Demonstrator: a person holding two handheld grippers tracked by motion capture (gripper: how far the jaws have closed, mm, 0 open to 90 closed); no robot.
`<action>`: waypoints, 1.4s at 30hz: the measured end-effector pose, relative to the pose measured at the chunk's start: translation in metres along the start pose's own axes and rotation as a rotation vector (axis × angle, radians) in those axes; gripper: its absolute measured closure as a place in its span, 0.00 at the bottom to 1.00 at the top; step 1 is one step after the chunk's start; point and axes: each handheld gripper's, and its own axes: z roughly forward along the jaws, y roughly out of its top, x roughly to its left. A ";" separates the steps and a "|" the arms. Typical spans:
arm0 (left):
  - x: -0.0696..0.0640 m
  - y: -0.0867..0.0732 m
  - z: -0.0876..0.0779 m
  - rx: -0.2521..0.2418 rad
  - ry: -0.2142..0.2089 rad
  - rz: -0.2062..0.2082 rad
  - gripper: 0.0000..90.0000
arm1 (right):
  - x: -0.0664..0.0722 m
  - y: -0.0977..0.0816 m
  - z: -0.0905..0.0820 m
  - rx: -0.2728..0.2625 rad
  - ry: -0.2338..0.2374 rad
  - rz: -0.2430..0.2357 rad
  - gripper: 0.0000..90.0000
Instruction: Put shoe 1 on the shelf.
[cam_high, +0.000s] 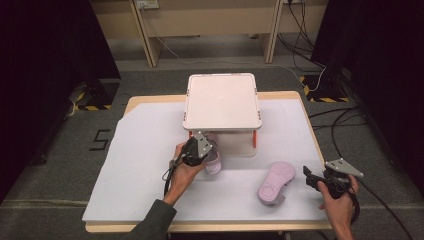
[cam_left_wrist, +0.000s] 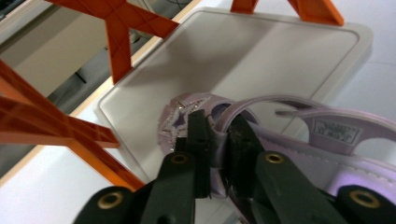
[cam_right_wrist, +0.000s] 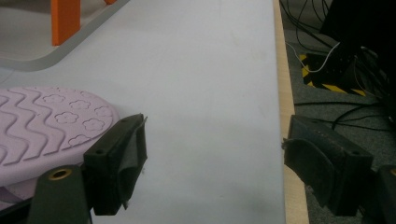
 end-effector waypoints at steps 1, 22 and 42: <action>0.000 0.000 0.000 0.000 0.000 0.000 0.89 | 0.000 0.000 0.000 -0.001 0.000 0.000 0.24; -0.010 0.006 -0.005 0.043 0.016 -0.017 0.86 | 0.000 0.001 0.000 -0.004 0.006 -0.001 0.24; -0.004 0.013 0.006 0.024 0.123 -0.087 0.42 | 0.001 0.001 -0.001 -0.003 0.006 -0.002 0.24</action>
